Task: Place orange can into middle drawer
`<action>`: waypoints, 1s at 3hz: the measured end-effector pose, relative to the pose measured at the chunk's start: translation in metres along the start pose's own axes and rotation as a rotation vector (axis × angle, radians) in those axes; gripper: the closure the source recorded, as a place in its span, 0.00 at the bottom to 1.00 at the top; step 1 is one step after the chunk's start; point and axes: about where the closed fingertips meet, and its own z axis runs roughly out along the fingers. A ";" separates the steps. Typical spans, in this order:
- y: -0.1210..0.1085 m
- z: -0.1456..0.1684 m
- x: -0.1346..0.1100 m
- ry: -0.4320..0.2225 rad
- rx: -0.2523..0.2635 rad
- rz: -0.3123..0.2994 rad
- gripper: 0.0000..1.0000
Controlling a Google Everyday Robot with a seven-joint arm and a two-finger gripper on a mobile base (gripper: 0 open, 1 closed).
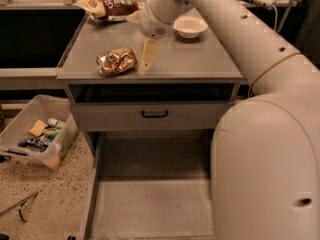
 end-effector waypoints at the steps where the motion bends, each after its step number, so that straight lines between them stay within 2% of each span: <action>1: -0.017 0.030 -0.023 -0.029 -0.022 -0.034 0.00; 2: -0.024 0.049 -0.050 -0.056 -0.076 -0.061 0.00; 3: -0.024 0.049 -0.050 -0.056 -0.076 -0.061 0.00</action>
Offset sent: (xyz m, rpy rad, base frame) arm 0.0265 0.1002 0.0038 -0.0132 0.0816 0.1646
